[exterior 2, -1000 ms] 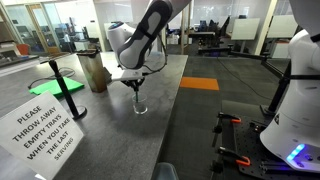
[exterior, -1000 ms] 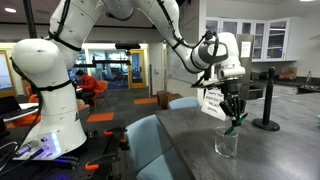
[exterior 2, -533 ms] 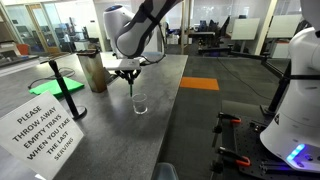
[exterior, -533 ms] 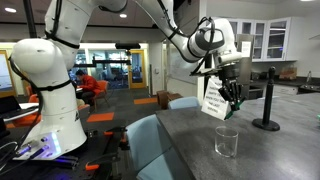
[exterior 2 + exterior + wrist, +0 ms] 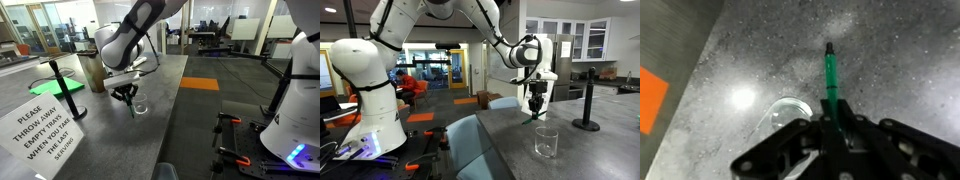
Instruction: Move the green pens from colourless glass and put it on the table
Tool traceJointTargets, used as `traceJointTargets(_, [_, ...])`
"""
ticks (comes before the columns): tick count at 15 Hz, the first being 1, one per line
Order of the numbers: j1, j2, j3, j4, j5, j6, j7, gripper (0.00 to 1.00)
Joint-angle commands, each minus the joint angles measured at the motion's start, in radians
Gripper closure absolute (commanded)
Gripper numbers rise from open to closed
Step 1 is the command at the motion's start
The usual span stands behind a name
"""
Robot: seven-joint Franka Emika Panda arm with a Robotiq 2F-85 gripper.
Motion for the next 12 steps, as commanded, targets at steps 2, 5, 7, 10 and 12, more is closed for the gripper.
traceJointTargets(2, [0.013,0.139,-0.007,0.163,0.003,-0.129,-0.102,0.97])
traceJointTargets(5, [-0.010,0.214,0.016,0.272,0.037,-0.286,-0.210,0.97])
traceJointTargets(7, [-0.005,0.253,0.007,0.339,0.040,-0.372,-0.244,0.97])
traceJointTargets(10, [0.002,0.275,-0.004,0.384,0.030,-0.361,-0.271,0.62])
traceJointTargets(12, [0.001,0.261,-0.004,0.365,0.034,-0.275,-0.288,0.49])
